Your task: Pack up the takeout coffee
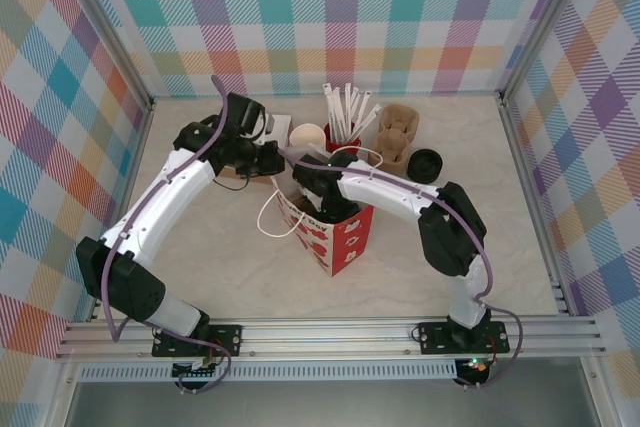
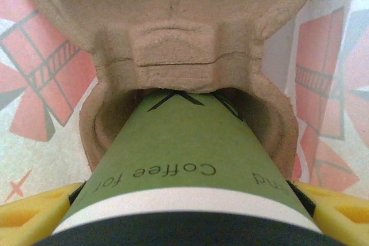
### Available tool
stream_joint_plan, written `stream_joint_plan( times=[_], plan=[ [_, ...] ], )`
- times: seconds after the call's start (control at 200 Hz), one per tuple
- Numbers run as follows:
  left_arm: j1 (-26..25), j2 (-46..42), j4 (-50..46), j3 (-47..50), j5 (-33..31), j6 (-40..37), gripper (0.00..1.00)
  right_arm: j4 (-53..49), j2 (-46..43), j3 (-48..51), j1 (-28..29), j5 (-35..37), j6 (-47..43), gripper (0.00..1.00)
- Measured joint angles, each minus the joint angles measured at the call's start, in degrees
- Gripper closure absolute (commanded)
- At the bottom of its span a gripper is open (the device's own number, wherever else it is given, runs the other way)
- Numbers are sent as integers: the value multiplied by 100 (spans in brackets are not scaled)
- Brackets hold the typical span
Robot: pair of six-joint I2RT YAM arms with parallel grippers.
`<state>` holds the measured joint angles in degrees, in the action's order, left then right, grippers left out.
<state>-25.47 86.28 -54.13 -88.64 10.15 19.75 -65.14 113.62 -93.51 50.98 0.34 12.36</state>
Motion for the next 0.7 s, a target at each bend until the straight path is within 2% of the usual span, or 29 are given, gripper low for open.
stream_joint_plan(
  times=[0.7],
  plan=[
    [0,26,-15,0,0,2,84,107,-9,81,0,-15,-44,13]
  ],
)
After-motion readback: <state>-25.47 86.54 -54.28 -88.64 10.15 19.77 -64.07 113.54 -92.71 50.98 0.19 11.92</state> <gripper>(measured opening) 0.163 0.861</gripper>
